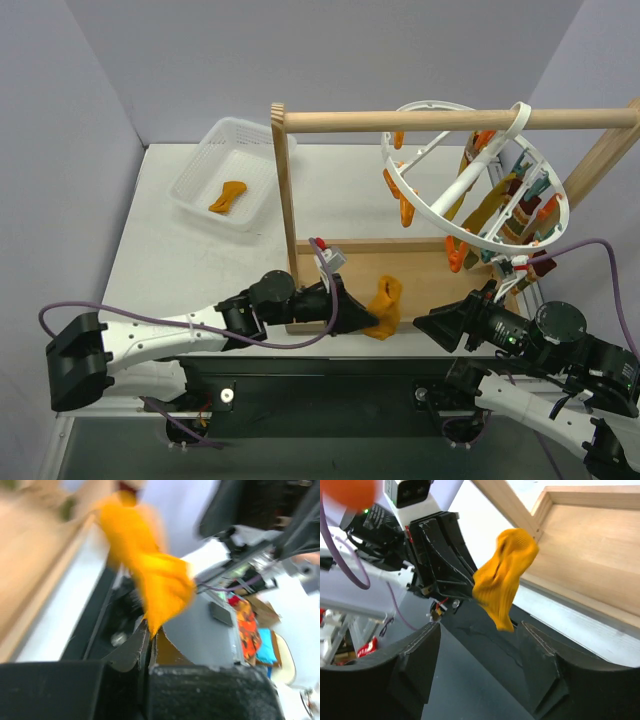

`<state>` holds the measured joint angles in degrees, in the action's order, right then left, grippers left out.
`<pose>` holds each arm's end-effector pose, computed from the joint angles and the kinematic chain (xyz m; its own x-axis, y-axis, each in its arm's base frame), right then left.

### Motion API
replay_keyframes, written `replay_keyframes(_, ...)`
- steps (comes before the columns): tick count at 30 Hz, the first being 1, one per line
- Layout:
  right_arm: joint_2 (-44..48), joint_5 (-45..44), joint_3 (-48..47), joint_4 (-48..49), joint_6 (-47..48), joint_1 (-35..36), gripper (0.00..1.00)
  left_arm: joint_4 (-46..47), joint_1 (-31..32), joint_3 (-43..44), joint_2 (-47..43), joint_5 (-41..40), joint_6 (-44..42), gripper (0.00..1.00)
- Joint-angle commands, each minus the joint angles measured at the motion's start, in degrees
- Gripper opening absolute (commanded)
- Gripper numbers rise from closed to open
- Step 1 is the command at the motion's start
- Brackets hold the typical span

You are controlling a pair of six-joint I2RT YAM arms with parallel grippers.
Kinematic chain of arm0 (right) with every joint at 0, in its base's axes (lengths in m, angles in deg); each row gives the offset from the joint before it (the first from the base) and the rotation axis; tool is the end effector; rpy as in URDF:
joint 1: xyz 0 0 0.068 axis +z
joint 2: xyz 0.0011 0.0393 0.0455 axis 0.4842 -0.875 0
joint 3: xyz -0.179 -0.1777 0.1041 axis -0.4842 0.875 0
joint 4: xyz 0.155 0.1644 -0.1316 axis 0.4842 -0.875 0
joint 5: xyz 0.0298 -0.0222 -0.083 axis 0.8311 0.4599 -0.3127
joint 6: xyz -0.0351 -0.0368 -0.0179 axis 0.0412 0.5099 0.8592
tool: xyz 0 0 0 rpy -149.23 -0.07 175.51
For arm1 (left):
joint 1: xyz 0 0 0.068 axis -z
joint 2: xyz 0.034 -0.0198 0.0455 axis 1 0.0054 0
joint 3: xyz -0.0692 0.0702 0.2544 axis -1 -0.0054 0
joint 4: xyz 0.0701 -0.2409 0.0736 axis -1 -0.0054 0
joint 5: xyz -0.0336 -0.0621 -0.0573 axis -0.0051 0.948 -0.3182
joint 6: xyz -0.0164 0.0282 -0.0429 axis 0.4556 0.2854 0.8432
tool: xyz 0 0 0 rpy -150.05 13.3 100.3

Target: Remove the socks clipped to the hanger

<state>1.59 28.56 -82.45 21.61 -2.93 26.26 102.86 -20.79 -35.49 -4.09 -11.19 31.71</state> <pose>0.0196 0.0317 0.4063 -0.5731 0.3107 -0.7583 -0.6323 0.4209 0.6504 0.0930 -0.2685 0.2994 -0.6749 -0.0602 -0.7355 0.7326 0.0652 -0.6775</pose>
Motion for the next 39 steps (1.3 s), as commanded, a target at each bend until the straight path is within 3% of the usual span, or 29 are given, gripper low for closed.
replay_keyframes(1, -0.3, -9.1, -0.7, -4.4, -1.0, 0.2, 0.70, -14.1, -6.2, -2.8, -10.6, -4.0, 0.9, 0.00)
replay_keyframes(3, -0.7, -11.2, -1.1, -6.6, -1.4, 0.2, 0.71, -23.5, -10.2, -3.5, -13.9, -5.8, 0.9, 0.00)
replay_keyframes(9, -1.0, -11.6, -0.6, -7.3, -0.5, 0.2, 0.72, -43.5, -33.6, -4.2, -25.3, -4.8, -1.1, 0.00)
replay_keyframes(13, -0.6, -11.2, -1.0, -8.1, -0.3, 0.3, 0.72, -49.8, -48.7, -2.2, -26.7, -0.9, -6.1, 0.00)
replay_keyframes(14, -0.3, -11.2, -1.0, -8.2, -0.4, 0.3, 0.72, -50.3, -55.0, -1.5, -26.3, -0.1, -6.4, 0.00)
replay_keyframes(17, 0.5, -11.4, -0.6, -8.3, -0.8, 0.2, 0.72, -44.5, -65.0, -2.1, -23.2, 5.7, -4.9, 0.00)
replay_keyframes(20, 0.7, -12.2, -0.2, -8.5, -1.5, 0.3, 0.72, -35.9, -68.5, -1.5, -17.4, 7.4, 0.0, 0.00)
replay_keyframes(23, 0.0, -12.3, -0.5, -8.9, -2.0, 0.3, 0.72, -32.6, -68.6, 4.3, -9.1, 3.9, -0.4, 0.00)
replay_keyframes(30, -1.8, -12.6, -2.1, -10.4, -3.9, 0.2, 0.72, -33.3, -68.6, 23.8, 14.9, 1.7, -4.4, 0.00)
replay_keyframes(32, -1.8, -12.6, -2.4, -10.4, -4.1, 0.3, 0.72, -38.7, -68.6, 33.2, 20.4, 1.9, -5.6, 0.00)
replay_keyframes(33, -1.8, -12.6, -2.5, -10.4, -4.2, 0.2, 0.72, -41.5, -68.6, 36.8, 25.7, 3.6, -6.8, 0.09)
replay_keyframes(34, -1.7, -12.6, -2.7, -10.5, -4.2, 0.2, 0.72, -44.8, -68.6, 44.1, 27.9, 4.1, -7.6, 0.34)
replay_keyframes(35, -1.8, -12.5, -3.1, -10.6, -4.3, 0.2, 0.72, -50.4, -68.5, 46.2, 29.4, 3.9, -9.2, 0.45)
replay_keyframes(36, -1.8, -12.5, -3.3, -10.5, -4.2, 0.2, 0.72, -51.5, -68.0, 46.9, 29.3, 1.3, -9.8, 0.54)
replay_keyframes(37, -1.8, -12.6, -3.4, -10.7, -4.1, 0.2, 0.72, -51.2, -66.7, 44.8, 28.0, -0.3, -10.2, 0.78)
replay_keyframes(38, -1.8, -12.7, -3.5, -10.8, -3.9, 0.2, 0.72, -49.5, -66.3, 42.8, 26.4, -2.0, -10.6, 0.92)
replay_keyframes(39, -1.8, -12.7, -3.6, -10.8, -3.9, 0.2, 0.72, -48.0, -66.0, 40.2, 22.3, -3.5, -10.6, 0.97)
